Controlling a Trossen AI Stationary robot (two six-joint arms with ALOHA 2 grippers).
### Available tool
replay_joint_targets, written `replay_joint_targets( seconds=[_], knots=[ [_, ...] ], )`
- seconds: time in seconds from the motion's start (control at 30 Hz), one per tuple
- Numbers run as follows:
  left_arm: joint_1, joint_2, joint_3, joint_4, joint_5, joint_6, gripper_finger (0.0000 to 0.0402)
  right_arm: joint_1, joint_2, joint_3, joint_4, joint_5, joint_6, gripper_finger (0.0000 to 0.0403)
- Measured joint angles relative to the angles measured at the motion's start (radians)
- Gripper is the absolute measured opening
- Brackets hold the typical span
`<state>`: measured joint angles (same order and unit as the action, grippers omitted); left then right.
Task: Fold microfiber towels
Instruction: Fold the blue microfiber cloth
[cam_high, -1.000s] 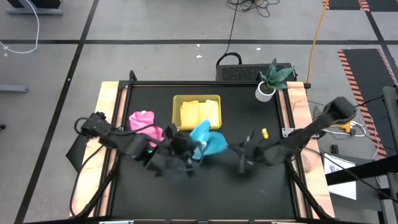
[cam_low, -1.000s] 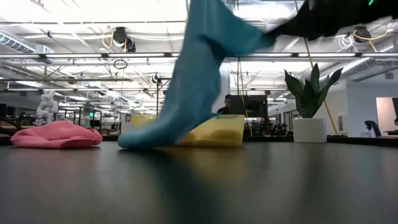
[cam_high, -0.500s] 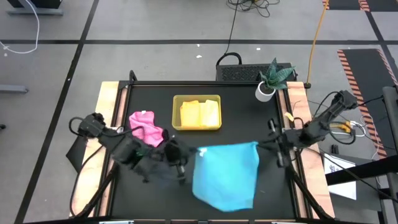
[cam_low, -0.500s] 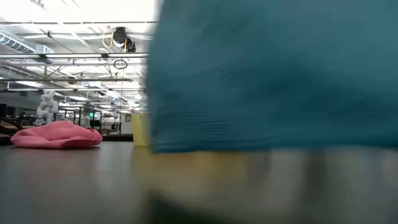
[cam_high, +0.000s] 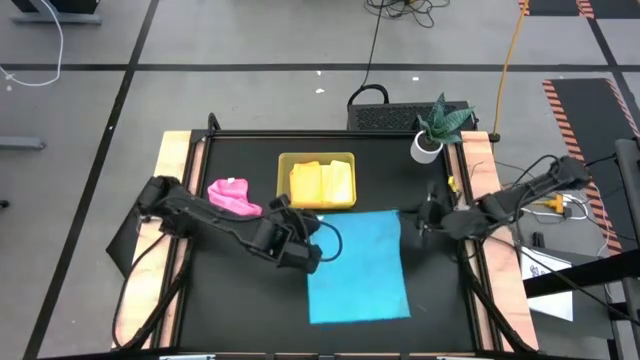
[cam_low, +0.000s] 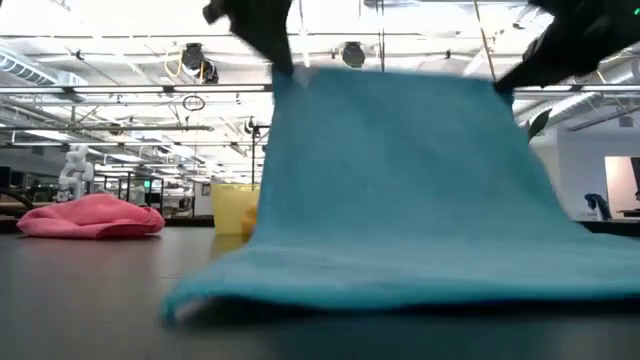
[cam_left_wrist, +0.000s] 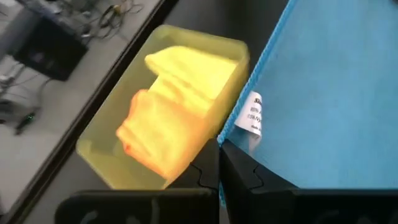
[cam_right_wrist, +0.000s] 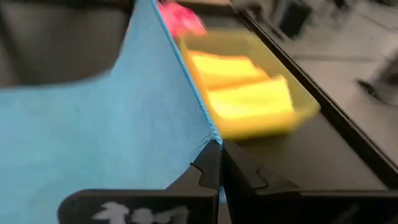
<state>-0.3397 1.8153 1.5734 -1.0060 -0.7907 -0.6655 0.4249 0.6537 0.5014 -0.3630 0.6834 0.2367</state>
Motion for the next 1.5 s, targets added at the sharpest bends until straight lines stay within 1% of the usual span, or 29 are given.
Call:
replay_joint_targets(
  seconds=[0.07, 0.13, 0.2, 0.3, 0.33, 0.47, 0.57, 0.63, 0.77, 0.87, 0.97, 1.03, 1.13, 1.23, 1.37, 1.5],
  knots=[
    [0.017, 0.0, -0.039, 0.018, -0.027, 0.011, 0.0005, -0.056, 0.034, 0.0, -0.009, 0.03, -0.006, 0.0],
    [0.033, -0.001, -0.057, 0.02, -0.059, 0.025, 0.0005, -0.104, 0.066, 0.0, 0.007, 0.09, -0.062, 0.0],
    [0.045, -0.001, -0.058, 0.025, -0.082, 0.043, 0.0005, -0.14, 0.095, 0.0, 0.032, 0.126, -0.133, 0.0],
    [0.047, -0.002, -0.058, 0.047, -0.089, 0.088, 0.0005, -0.156, 0.125, 0.0, 0.05, 0.117, -0.168, 0.0],
    [0.041, -0.002, -0.058, 0.046, -0.081, 0.1, 0.0005, -0.151, 0.134, 0.0, 0.048, 0.09, -0.164, 0.0],
    [0.006, 0.0, -0.06, 0.049, -0.052, 0.104, 0.0005, -0.091, 0.182, 0.0, 0.007, -0.048, -0.073, 0.0],
    [-0.039, 0.005, -0.084, 0.081, -0.045, 0.092, 0.0005, -0.006, 0.247, 0.0, -0.02, -0.126, 0.032, 0.0],
    [-0.068, 0.005, -0.118, 0.14, -0.017, 0.091, 0.0005, 0.058, 0.301, 0.0, -0.015, -0.159, 0.079, 0.0],
    [-0.11, 0.006, -0.235, 0.34, 0.075, 0.087, 0.0005, 0.167, 0.408, 0.0, 0.001, -0.186, 0.163, 0.0],
    [-0.14, 0.006, -0.299, 0.506, 0.11, 0.086, 0.0005, 0.22, 0.462, 0.0, 0.001, -0.185, 0.23, 0.0],
    [-0.17, 0.006, -0.338, 0.594, 0.128, 0.085, 0.0005, 0.255, 0.491, 0.0, 0.037, -0.188, 0.27, 0.0],
    [-0.187, 0.006, -0.339, 0.602, 0.123, 0.084, 0.0005, 0.274, 0.5, 0.009, 0.054, -0.19, 0.275, 0.0],
    [-0.212, 0.006, -0.339, 0.609, 0.096, 0.085, 0.0005, 0.295, 0.509, 0.056, 0.042, -0.19, 0.275, 0.0],
    [-0.235, 0.006, -0.339, 0.614, 0.096, 0.085, 0.0005, 0.316, 0.52, 0.102, 0.04, -0.194, 0.274, 0.0],
    [-0.258, 0.035, -0.338, 0.613, 0.113, 0.077, 0.0005, 0.332, 0.553, 0.116, 0.036, -0.25, 0.282, 0.0],
    [-0.259, 0.098, -0.338, 0.641, 0.14, 0.077, 0.0005, 0.336, 0.612, 0.116, 0.02, -0.292, 0.323, 0.0]
  ],
)
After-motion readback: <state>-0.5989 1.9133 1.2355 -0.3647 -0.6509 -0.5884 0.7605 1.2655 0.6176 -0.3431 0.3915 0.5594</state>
